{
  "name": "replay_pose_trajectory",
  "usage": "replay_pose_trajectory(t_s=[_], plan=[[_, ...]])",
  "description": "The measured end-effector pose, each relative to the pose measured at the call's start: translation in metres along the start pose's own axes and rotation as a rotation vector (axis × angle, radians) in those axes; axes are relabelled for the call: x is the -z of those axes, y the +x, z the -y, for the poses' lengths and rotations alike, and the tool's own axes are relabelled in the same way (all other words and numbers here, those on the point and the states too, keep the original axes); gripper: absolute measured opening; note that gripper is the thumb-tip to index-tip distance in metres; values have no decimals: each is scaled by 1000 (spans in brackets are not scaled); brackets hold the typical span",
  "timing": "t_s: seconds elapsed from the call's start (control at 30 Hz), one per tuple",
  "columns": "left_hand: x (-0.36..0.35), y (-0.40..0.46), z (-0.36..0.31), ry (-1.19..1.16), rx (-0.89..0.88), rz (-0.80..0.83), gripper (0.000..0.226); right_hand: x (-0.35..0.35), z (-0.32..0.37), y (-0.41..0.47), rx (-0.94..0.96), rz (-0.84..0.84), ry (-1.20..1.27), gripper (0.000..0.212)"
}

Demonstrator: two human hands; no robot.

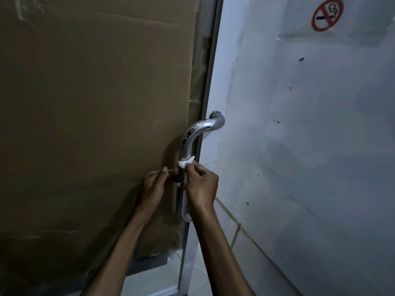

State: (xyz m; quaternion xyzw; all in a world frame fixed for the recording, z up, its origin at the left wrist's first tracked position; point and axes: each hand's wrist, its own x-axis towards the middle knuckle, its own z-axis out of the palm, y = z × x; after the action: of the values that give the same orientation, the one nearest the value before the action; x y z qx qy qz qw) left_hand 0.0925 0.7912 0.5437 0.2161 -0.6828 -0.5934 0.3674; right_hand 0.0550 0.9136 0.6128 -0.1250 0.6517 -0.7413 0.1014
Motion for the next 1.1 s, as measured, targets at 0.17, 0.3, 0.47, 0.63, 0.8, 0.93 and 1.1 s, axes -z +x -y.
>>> replay_pose_trajectory(t_s=[0.17,0.3,0.47,0.63,0.8,0.93,1.1], plan=[[-2,2,-13,-21,10,37,41,-3,12,-2,43,-8,-11,17],[-7,-1,-27,-71,-37,14,35,-2,34,3,131,1,11,16],[-3,1,-31,-104,-83,53,37,-1,36,-2,63,29,5,19],[-1,8,-38,-104,-93,71,44,0,56,4,47,70,118,18],[-5,3,-54,-128,-142,55,32,-3,50,-2,7,75,140,16],[-5,0,-61,-105,-114,19,31,4,72,6,-14,116,225,14],[-1,0,-59,-106,-108,12,34,32,69,7,159,-8,-4,18]])
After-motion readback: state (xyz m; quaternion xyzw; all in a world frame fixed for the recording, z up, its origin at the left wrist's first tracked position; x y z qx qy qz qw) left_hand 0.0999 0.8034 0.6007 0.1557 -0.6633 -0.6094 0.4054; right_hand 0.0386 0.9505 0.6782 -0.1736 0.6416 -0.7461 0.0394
